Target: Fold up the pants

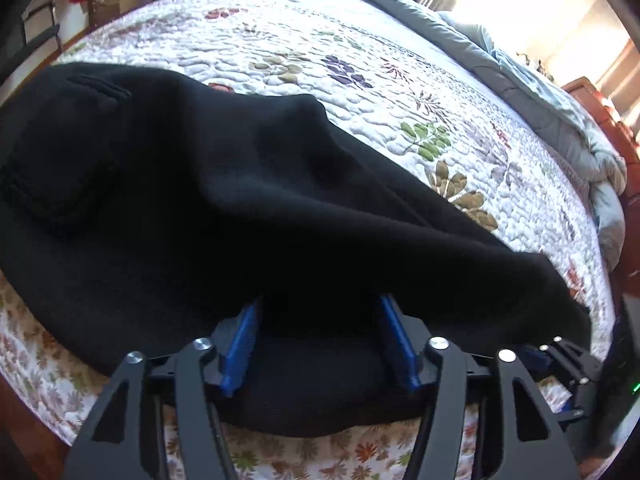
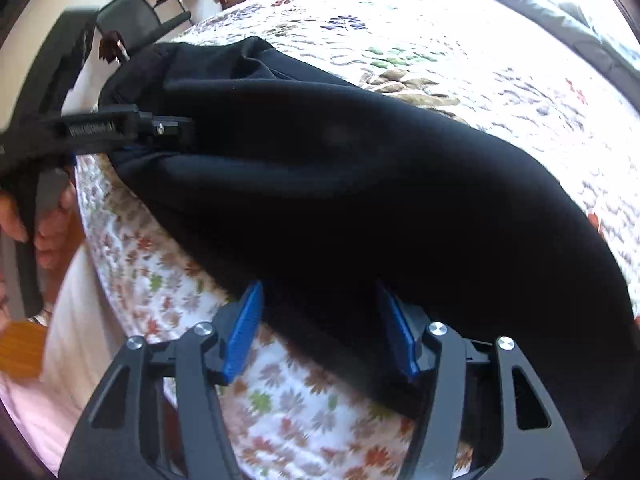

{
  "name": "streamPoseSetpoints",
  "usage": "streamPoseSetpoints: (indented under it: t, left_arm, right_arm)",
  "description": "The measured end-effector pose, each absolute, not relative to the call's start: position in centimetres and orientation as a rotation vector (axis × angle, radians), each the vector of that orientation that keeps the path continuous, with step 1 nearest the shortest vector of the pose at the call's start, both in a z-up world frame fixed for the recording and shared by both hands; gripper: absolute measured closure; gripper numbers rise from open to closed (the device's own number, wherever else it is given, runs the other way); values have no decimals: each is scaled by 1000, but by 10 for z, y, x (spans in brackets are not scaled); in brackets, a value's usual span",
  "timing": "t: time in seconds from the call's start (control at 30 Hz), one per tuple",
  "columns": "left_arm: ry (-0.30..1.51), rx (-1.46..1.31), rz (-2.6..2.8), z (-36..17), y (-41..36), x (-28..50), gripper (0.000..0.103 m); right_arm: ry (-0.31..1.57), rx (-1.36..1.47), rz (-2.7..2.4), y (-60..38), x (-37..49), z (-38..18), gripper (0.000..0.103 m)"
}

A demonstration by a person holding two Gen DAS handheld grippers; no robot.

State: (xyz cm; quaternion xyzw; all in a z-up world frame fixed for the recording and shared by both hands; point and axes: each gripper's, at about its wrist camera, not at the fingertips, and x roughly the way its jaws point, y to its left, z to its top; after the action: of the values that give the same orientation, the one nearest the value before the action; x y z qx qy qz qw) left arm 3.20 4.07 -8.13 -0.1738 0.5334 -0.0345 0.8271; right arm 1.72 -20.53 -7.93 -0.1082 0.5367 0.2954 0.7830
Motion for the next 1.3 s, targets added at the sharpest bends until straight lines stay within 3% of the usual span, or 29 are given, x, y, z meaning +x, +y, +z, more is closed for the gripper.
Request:
streamPoseSetpoints:
  t: [0.07,0.13,0.17,0.23,0.5,0.63,0.73,0.77,0.8,1.03,1.3]
  left_arm:
    - [1141,-414,-78,-82,45,37,38]
    - [1147,-435,-78,-83,48,43,38]
    - [1150,-445,-80,-84,49,45,38]
    - [1155,-450,-81,-84,47,48,38]
    - [1124,-328,-80,-85,31,37,32]
    - [1110,-193,-85,-89,12,36,21]
    - [1116,-199,-89,-82,13,37,21]
    - [1117,-234,-96,-78,17,37,21]
    - [1107,-266,-101,-72,23,35,21]
    - [1049,-225,-61,-49,33,46,21]
    - [1055,-228,35,-56,67,57,21]
  right_arm:
    - [1144,-263,646,-203,17,-80,52]
    - [1132,-275,674,-204,15,-78,68]
    - [1134,-256,694,-206,16,-77,87]
    - [1134,-200,721,-211,15,-71,101]
    - [1162,-135,803,-229,-9,-63,101]
    - [1201,-44,805,-236,-2,-74,99]
    - [1213,-13,822,-238,3,-64,85]
    - [1201,-15,826,-238,3,-58,69]
    - [1183,-14,826,-238,4,-50,63]
    - [1096,117,813,-241,54,-10,63]
    - [1144,180,838,-196,106,-24,63]
